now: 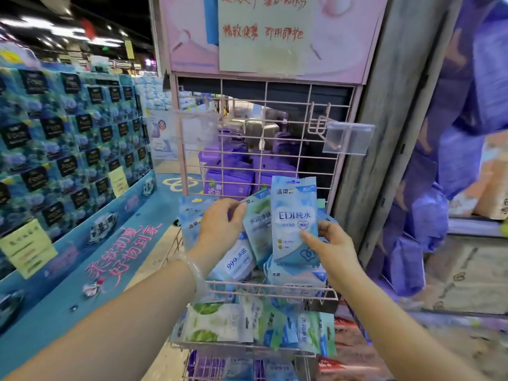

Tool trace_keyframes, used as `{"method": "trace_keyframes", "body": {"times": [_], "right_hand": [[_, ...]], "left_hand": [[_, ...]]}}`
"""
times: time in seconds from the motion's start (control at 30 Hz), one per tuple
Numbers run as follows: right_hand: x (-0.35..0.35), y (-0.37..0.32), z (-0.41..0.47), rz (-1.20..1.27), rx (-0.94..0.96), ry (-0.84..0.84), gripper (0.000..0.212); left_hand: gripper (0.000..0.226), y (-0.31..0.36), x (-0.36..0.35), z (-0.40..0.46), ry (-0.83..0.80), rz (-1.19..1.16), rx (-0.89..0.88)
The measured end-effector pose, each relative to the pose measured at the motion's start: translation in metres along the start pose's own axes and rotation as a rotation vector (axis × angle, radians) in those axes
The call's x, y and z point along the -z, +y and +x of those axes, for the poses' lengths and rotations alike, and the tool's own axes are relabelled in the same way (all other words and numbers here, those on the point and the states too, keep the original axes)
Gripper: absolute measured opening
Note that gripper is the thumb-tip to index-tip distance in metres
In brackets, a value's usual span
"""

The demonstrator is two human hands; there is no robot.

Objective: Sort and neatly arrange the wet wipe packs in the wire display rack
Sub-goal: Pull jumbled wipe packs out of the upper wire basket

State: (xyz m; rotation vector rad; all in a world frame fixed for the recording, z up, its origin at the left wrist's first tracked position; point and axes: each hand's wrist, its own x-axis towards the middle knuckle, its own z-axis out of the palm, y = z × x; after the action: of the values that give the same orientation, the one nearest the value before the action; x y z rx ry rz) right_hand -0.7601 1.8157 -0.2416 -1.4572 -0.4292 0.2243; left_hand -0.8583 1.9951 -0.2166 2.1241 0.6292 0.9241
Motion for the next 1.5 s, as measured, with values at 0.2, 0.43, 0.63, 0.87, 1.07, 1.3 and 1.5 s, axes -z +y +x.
{"method": "trace_keyframes", "body": {"times": [0.2, 0.43, 0.63, 0.87, 1.07, 1.3, 1.5], "right_hand": [[-0.070, -0.007, -0.010, 0.065, -0.021, -0.180, 0.014], [-0.120, 0.003, -0.021, -0.056, -0.035, -0.323, 0.013], [-0.113, 0.015, -0.016, -0.754, 0.350, -0.388, 0.023], [-0.120, 0.025, -0.018, -1.043, 0.516, -0.609, 0.037], [-0.125, 0.023, -0.018, -1.178, 0.522, -0.726, 0.044], [-0.115, 0.024, -0.015, -1.400, 0.667, -0.746, 0.043], [-0.140, 0.011, -0.004, -1.680, 0.798, -0.795, 0.052]], "left_hand": [[0.014, -0.006, 0.033, -0.016, -0.220, -0.302, 0.112], [0.007, -0.039, 0.072, -0.025, -0.192, -0.596, 0.407], [0.013, -0.073, 0.088, -0.022, 0.033, -0.557, 0.459], [0.015, -0.097, 0.087, -0.013, 0.146, -0.503, 0.496], [0.012, -0.099, 0.081, -0.007, 0.151, -0.577, 0.540], [0.011, -0.103, 0.082, -0.004, 0.114, -0.581, 0.540], [0.011, -0.103, 0.084, -0.003, 0.084, -0.583, 0.521]]}}
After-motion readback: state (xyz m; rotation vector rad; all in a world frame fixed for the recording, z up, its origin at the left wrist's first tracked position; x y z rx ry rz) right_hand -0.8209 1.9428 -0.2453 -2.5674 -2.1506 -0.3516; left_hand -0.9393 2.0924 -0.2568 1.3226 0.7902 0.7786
